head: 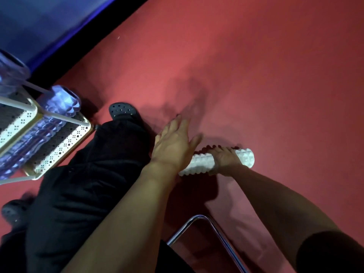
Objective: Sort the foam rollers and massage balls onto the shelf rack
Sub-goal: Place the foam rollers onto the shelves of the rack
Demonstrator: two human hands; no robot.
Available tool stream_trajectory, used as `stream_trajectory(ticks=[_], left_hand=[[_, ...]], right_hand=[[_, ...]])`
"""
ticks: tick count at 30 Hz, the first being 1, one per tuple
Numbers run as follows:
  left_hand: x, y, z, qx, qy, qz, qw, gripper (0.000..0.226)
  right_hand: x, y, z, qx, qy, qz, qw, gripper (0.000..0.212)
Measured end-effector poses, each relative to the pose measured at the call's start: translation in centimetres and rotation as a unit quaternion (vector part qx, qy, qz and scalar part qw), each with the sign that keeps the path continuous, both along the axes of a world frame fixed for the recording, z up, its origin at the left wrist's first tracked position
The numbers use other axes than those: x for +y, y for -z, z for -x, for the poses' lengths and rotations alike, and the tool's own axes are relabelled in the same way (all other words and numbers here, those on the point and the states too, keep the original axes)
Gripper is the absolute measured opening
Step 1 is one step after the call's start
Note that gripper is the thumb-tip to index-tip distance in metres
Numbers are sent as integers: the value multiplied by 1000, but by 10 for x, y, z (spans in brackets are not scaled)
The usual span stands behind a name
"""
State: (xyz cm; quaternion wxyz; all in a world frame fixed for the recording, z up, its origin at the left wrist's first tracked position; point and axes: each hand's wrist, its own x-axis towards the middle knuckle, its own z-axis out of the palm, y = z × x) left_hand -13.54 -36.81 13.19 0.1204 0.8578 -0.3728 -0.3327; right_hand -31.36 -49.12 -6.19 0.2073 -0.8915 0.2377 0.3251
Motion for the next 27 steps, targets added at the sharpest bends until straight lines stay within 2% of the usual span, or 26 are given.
stream_trajectory(ticks=[2,5,7,9,11,14,17,20,23,25,27], left_hand=[[2,-11,-3,-9,-15,8,1000,66],[6,-35,-11,2,-52,45,998,66],[13,-56,-18,23,-82,78,993,70],[22,-77,-27,23,-96,105,990,70],[35,-104,-40,0,-100,115,988,69],[63,-150,-66,-45,-127,130,982,74],[100,-200,-92,-84,-175,174,965,74],[142,-246,-116,-89,-243,216,941,74],[187,-287,-140,-51,-341,276,897,73],[216,-311,-151,-5,-404,329,854,72],[247,-332,-161,-3,-453,371,810,66]], right_hand=[[-3,-27,-6,-29,93,-37,995,89],[-4,-77,-21,-130,231,-107,958,55],[0,-112,-35,-209,306,-166,914,41],[6,-148,-56,-267,357,-253,859,43],[14,-190,-82,-316,386,-298,814,44],[32,-259,-129,-387,374,-330,776,38],[56,-326,-178,-428,366,-364,742,57],[91,-386,-223,-472,336,-413,703,65],[134,-439,-262,-497,324,-465,657,61],[164,-468,-284,-507,310,-499,630,55],[196,-493,-301,-498,309,-541,603,55]])
